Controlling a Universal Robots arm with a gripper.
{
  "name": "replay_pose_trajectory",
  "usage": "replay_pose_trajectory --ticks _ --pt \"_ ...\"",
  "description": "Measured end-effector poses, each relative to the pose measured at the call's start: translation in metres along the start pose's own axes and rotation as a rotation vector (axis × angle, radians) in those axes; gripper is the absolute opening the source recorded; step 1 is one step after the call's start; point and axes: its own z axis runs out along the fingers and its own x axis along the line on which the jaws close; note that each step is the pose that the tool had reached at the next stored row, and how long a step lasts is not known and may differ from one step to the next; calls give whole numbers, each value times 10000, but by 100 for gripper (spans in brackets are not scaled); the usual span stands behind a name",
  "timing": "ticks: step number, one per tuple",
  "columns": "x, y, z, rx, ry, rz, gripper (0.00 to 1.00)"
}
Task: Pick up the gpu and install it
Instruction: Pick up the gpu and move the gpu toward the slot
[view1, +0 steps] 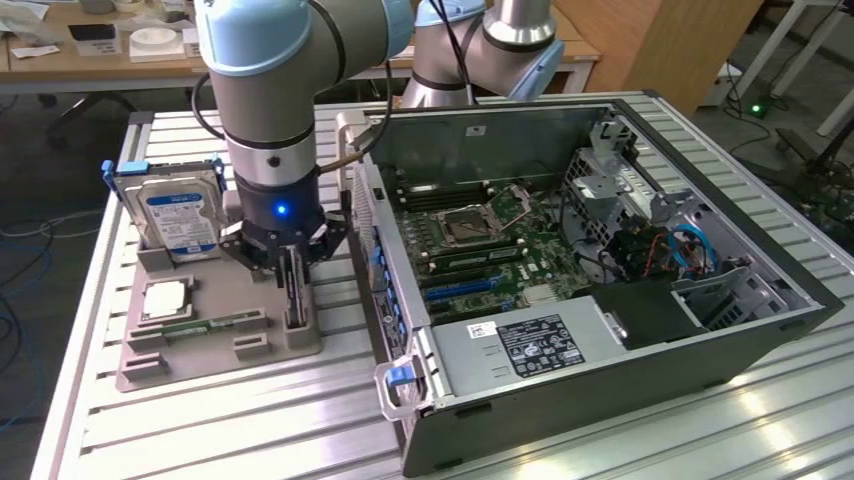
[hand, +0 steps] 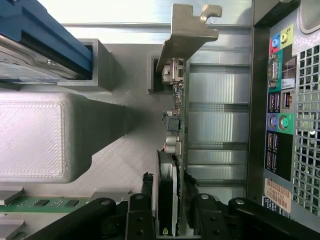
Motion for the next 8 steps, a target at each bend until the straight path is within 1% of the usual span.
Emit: replay_pose_trajectory --ticks 3,4,8 --pt "0 0 0 0 0 0 36" --pt "0 0 0 0 0 -1 29" --pt "0 0 0 1 1 0 27"
